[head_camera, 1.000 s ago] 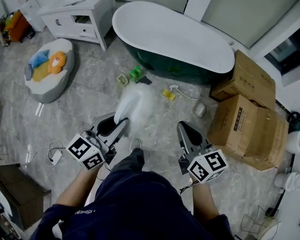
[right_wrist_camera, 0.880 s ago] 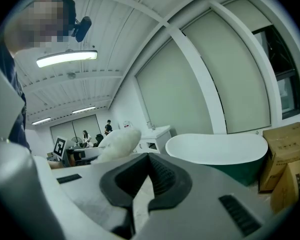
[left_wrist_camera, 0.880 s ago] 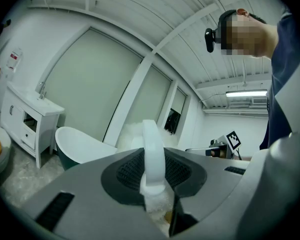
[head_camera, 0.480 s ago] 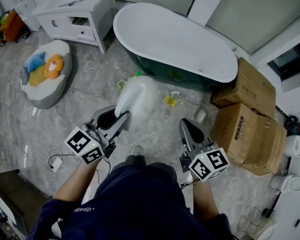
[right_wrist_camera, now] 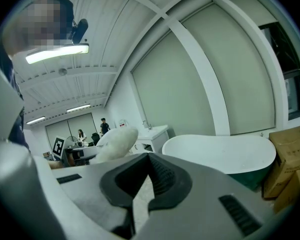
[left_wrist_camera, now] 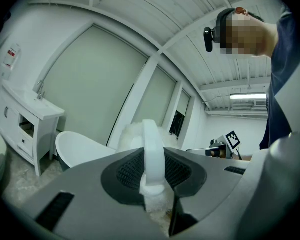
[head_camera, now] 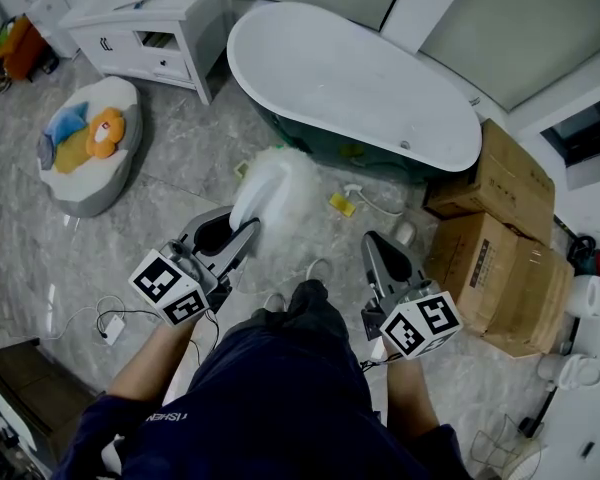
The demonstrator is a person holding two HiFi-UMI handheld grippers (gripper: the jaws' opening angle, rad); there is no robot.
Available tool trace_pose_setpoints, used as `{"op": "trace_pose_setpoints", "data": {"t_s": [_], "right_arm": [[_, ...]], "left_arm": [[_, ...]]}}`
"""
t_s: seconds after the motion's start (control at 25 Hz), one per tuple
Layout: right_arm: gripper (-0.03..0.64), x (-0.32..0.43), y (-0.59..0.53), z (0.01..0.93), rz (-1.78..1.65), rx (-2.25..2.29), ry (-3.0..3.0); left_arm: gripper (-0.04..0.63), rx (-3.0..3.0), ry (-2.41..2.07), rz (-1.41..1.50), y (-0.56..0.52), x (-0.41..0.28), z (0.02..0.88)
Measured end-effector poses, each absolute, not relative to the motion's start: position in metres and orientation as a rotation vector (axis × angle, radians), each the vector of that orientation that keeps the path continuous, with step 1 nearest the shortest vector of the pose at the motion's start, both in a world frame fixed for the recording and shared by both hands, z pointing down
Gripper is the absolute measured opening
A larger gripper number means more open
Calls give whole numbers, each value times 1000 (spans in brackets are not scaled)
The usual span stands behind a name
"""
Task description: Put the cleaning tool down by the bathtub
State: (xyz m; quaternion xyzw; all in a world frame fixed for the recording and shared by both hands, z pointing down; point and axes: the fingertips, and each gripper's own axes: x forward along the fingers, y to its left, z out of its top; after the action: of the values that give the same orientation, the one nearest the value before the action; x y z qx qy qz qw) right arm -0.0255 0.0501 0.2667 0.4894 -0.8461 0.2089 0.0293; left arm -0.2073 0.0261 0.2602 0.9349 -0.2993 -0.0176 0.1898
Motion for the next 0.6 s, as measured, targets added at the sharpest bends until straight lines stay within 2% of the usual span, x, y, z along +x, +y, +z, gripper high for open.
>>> {"op": "trace_pose_setpoints", "data": {"t_s": [0.6], "right_arm": [[5,34,-47,297,720,1450,-2634]], "left_arm": [[114,2593,-908,19,-59,-148,278]]}}
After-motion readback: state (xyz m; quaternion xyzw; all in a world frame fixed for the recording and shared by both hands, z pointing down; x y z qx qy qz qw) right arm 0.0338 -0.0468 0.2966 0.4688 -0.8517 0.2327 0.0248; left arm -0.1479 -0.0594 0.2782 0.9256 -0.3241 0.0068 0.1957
